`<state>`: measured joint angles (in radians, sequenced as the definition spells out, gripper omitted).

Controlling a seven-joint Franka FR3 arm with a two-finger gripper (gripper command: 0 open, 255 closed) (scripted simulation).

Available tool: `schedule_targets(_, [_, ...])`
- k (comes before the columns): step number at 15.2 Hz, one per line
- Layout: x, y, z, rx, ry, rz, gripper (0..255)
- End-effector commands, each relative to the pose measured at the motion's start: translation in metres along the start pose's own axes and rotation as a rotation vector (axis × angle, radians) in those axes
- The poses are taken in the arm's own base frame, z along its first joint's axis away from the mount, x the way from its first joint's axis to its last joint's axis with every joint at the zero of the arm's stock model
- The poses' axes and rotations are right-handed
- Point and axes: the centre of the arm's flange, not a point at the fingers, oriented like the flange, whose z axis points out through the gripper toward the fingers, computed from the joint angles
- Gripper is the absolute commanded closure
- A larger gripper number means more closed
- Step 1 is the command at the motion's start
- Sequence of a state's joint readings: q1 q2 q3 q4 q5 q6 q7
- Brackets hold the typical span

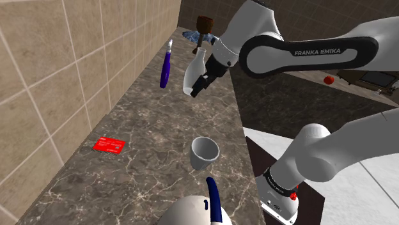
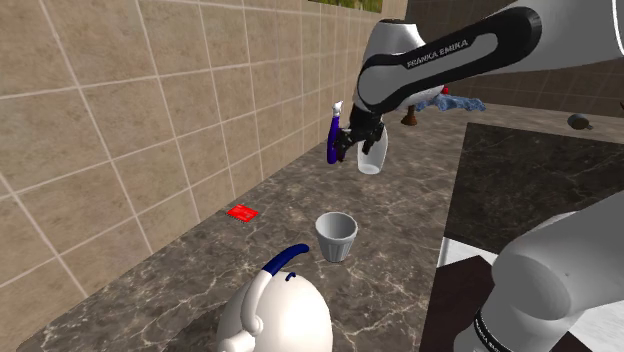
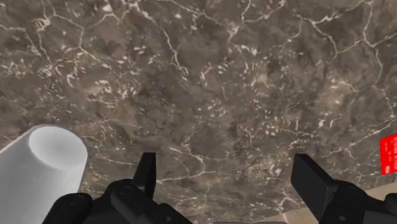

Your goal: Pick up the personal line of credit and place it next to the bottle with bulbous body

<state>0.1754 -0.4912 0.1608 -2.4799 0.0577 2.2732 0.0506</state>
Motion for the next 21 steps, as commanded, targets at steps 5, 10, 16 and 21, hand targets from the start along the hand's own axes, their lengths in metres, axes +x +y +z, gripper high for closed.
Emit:
schedule_targets(5, [0.018, -0.053, 0.043, 0.044, 0.067, -0.088, 0])
schedule_targets(10, [0.032, -0.099, 0.076, 0.08, 0.12, -0.161, 0])
schedule_targets(16, [0.048, -0.158, 0.112, 0.124, 0.183, -0.249, 0])
schedule_targets(21, [0.058, -0.21, 0.14, 0.16, 0.236, -0.322, 0])
